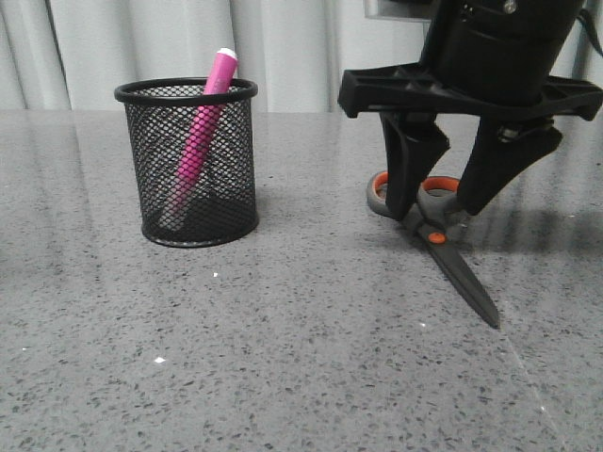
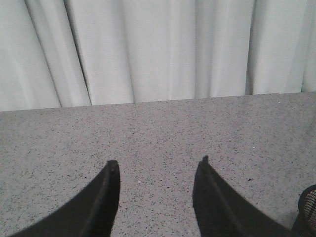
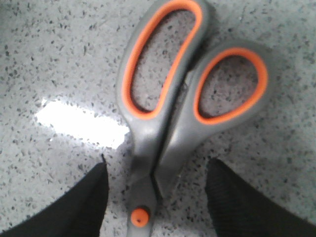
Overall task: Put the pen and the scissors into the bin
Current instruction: 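Lower the right gripper onto the scissors' grey-orange handles, then grasp the scissors by the handles and lift them upright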
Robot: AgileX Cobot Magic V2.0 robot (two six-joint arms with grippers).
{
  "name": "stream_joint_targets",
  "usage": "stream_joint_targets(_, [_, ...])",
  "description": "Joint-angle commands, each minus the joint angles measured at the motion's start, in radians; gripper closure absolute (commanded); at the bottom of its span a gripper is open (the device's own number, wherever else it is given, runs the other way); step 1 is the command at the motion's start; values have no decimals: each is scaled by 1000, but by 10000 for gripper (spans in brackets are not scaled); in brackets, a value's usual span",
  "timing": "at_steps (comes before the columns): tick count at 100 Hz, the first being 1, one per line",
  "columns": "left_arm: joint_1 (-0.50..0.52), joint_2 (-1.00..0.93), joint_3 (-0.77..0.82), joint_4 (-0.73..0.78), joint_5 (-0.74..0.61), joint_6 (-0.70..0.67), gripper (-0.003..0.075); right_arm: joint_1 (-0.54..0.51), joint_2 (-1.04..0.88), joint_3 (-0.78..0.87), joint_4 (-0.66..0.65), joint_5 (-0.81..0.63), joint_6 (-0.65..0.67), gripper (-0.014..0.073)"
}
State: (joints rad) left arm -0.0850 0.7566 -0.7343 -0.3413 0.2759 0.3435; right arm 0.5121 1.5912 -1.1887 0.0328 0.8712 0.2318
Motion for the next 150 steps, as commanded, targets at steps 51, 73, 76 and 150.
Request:
stream_joint_targets(51, [2, -5, -30, -17, -74, -5, 410, 11, 25, -35, -16, -71, 5, 308])
stream_joint_targets(73, [2, -5, -30, -17, -74, -5, 410, 11, 23, -35, -57, -48, 5, 631])
stream_joint_targets(76, [2, -5, -30, -17, -74, -5, 410, 11, 18, -35, -57, -48, -1, 651])
stream_joint_targets(150, [2, -5, -30, -17, -74, -5, 410, 68, -492, 259, -19, -892, -7, 669])
